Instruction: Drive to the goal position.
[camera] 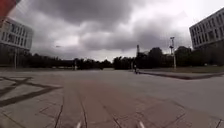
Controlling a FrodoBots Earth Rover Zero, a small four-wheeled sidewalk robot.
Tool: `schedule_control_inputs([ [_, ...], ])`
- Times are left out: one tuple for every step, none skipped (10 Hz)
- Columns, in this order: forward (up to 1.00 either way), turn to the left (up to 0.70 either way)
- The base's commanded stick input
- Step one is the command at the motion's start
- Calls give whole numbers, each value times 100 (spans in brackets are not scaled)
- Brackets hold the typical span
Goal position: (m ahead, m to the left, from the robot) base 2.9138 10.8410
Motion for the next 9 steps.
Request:
schedule_control_inputs([
  [50, 1],
  [50, 1],
  [50, 1],
  [50, 1],
  [50, 1],
  [50, 1],
  [50, 1],
  [50, 1],
  [50, 1],
])
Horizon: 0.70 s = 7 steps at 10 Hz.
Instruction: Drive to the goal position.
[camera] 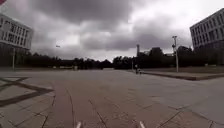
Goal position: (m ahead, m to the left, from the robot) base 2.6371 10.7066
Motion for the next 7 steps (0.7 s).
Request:
schedule_control_inputs([
  [50, 1],
  [50, 1],
  [50, 1],
  [50, 1],
  [50, 1],
  [50, 1],
  [50, 1],
])
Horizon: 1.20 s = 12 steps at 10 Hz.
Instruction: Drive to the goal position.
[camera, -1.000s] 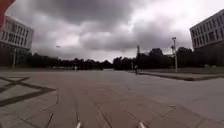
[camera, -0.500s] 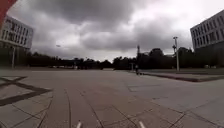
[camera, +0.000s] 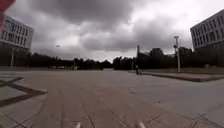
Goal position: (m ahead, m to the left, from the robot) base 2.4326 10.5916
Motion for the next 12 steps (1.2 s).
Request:
schedule_control_inputs([
  [50, 1],
  [50, 1],
  [50, 1],
  [50, 1],
  [50, 1],
  [50, 1],
  [50, 1],
  [50, 1],
  [50, 1],
  [50, 1],
  [50, 1],
  [50, 1],
])
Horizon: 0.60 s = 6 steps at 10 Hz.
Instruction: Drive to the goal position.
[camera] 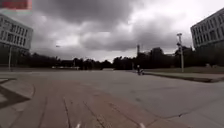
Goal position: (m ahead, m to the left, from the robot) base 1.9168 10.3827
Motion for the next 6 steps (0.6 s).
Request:
schedule_control_inputs([
  [50, 1],
  [50, 1],
  [50, 1],
  [50, 1],
  [50, 1],
  [50, 1],
])
